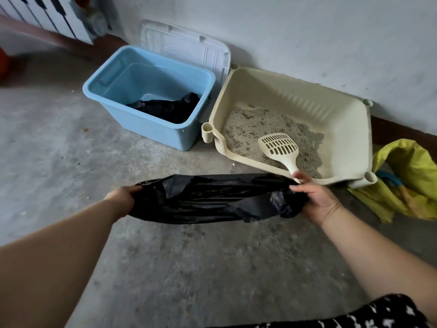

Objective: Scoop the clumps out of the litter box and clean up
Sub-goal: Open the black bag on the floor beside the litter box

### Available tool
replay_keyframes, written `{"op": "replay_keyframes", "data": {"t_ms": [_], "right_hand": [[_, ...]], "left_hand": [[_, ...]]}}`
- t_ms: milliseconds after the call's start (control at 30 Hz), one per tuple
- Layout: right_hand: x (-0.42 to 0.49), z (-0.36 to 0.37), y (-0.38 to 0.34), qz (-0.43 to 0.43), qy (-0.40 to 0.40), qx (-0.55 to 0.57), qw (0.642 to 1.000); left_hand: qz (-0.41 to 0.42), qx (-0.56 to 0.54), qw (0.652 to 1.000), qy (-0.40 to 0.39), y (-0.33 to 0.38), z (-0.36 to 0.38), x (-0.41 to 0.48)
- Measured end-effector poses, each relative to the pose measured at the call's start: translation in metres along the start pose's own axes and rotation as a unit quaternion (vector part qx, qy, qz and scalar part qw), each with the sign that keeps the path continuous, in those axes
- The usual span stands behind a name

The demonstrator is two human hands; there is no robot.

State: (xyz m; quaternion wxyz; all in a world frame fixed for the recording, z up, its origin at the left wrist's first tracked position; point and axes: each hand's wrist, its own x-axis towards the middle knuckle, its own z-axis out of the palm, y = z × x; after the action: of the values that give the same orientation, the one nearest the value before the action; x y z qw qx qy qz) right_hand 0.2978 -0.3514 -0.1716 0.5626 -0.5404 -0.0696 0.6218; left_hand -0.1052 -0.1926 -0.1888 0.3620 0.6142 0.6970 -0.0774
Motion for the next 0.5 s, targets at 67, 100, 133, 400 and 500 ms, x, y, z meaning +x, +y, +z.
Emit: {"op": "replay_keyframes", "data": {"t_ms": [67,100,133,400,500], "right_hand": [[0.002,0.001,0.012,0.002,0.008,-0.297,0.955],[0.005,0.003,0.019,0.009,-0.006,-0.472,0.882],[0.007,0.005,0.027,0.027,-0.015,-0.607,0.794],[0.010,0.011,0.044,0.191,0.009,-0.794,0.577],[0.006,0.021,0.030,0.198,-0.048,-0.822,0.532]], "left_hand": [[0.003,0.060,0.997,-0.044,0.004,0.008,-0.001],[-0.010,0.063,0.996,-0.067,0.007,0.013,-0.002],[-0.023,0.053,0.995,-0.087,0.010,0.019,-0.003],[0.022,0.380,0.916,-0.126,0.037,0.046,-0.020],[0.005,0.386,0.909,-0.156,0.042,0.050,-0.019]]}}
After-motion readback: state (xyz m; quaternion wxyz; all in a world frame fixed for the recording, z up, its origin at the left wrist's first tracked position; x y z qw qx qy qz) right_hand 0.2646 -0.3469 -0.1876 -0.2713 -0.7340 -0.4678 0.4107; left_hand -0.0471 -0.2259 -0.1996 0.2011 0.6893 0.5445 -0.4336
